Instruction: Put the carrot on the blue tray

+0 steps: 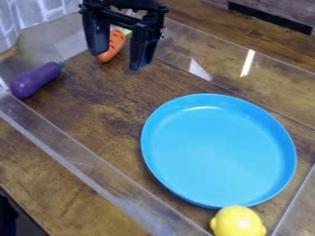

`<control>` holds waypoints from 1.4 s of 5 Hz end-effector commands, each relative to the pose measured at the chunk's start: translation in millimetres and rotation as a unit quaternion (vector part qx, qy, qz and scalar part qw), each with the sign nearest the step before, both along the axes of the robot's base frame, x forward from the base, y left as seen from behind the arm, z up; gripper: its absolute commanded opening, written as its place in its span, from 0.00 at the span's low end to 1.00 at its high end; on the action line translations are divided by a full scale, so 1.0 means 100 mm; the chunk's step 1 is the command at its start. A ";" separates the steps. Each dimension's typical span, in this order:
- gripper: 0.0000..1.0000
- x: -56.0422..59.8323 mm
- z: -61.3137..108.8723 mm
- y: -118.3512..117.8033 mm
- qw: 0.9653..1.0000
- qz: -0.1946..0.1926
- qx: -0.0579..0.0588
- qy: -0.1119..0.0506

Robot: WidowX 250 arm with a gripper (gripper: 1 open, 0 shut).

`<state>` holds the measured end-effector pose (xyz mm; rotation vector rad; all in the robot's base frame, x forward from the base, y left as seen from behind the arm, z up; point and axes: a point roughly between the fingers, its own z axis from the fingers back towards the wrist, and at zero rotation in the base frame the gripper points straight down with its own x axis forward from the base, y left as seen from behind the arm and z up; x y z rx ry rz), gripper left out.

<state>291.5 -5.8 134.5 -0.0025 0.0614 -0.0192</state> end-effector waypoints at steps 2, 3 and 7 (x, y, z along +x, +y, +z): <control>1.00 0.21 -0.05 -0.08 1.000 -0.029 0.002 -0.005; 1.00 0.35 -0.14 -0.06 1.000 -0.028 0.003 -0.007; 1.00 0.67 -0.47 0.37 0.994 -0.111 0.019 -0.006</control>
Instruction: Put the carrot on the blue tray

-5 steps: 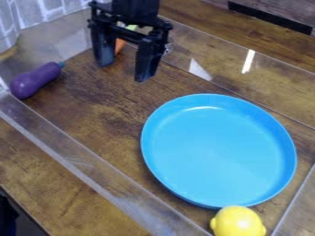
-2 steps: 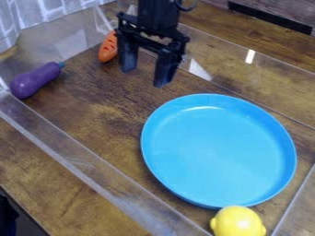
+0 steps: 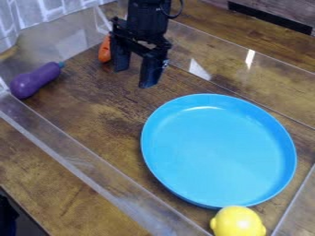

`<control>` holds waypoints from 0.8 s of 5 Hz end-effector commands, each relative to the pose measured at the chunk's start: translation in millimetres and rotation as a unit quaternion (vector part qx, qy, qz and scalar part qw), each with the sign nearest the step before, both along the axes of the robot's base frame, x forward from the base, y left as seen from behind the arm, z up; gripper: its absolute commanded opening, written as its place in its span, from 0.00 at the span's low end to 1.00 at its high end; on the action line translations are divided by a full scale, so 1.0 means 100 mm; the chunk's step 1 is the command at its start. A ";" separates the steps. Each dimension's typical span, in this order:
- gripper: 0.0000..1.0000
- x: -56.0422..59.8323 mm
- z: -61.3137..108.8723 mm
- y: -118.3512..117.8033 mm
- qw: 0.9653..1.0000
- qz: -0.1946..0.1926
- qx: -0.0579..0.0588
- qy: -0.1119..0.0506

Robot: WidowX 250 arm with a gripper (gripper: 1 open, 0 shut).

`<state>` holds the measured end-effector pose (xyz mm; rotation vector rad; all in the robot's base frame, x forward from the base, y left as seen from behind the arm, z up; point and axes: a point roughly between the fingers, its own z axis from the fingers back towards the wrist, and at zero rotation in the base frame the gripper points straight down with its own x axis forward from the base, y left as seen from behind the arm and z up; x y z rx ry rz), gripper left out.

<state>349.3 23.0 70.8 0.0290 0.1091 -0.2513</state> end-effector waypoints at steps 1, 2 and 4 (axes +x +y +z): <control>1.00 0.18 0.15 0.13 1.000 0.006 0.004 -0.030; 1.00 0.26 0.15 0.22 0.999 0.003 0.005 -0.031; 1.00 0.40 0.15 0.35 0.999 0.027 0.007 -0.028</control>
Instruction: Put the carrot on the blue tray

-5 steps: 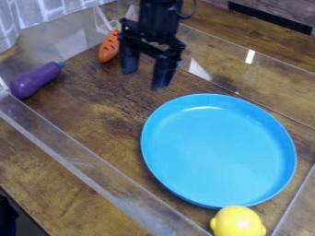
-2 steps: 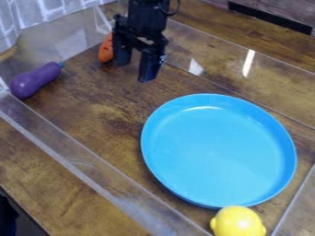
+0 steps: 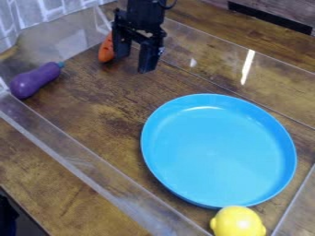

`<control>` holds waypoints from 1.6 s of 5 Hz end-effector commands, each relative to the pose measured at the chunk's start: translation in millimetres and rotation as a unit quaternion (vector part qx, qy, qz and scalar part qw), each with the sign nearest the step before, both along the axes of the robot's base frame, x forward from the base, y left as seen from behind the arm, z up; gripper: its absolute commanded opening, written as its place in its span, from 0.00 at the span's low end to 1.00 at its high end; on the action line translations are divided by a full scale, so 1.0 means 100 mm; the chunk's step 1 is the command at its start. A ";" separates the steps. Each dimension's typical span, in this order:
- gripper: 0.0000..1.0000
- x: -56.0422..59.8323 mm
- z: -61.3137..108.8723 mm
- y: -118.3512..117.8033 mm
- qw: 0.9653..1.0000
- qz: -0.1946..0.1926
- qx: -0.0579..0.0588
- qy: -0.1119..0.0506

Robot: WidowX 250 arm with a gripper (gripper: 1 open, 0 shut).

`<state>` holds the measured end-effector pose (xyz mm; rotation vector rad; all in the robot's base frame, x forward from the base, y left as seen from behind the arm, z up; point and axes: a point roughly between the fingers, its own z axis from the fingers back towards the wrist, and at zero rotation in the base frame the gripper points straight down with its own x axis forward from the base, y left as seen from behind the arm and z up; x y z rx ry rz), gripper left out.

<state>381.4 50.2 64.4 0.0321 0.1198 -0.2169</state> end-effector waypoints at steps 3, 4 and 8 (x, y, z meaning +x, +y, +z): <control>1.00 0.24 0.22 0.15 1.000 -0.007 0.010 -0.026; 1.00 0.26 0.09 0.25 1.000 0.017 0.013 -0.023; 0.00 0.38 -0.27 0.46 0.999 0.006 0.026 -0.027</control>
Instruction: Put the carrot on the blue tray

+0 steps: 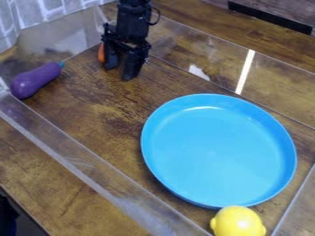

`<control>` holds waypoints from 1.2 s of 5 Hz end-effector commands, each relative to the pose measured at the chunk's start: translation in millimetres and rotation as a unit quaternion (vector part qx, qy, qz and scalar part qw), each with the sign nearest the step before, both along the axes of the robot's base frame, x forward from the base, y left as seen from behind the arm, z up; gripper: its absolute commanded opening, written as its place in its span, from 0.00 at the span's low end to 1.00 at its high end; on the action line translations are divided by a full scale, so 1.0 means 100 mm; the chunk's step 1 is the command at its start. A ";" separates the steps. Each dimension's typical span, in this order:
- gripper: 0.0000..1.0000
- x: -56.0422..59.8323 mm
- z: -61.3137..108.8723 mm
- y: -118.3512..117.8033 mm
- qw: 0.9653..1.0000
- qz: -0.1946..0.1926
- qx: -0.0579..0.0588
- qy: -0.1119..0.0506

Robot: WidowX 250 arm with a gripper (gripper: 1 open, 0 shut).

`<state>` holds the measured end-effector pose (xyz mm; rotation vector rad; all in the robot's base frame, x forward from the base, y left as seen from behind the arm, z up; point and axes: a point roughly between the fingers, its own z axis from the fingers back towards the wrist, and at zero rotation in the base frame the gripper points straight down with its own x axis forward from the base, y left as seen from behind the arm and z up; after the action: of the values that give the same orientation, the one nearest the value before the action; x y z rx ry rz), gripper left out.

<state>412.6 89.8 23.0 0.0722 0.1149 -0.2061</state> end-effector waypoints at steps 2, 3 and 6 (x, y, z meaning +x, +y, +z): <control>0.00 -0.02 0.35 0.07 0.999 0.012 0.015 -0.031; 0.00 -0.07 0.52 0.07 0.999 0.006 0.022 -0.036; 1.00 -0.03 0.87 -0.03 0.997 0.002 0.043 -0.058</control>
<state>401.9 90.0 86.3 0.1495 0.0734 -0.1853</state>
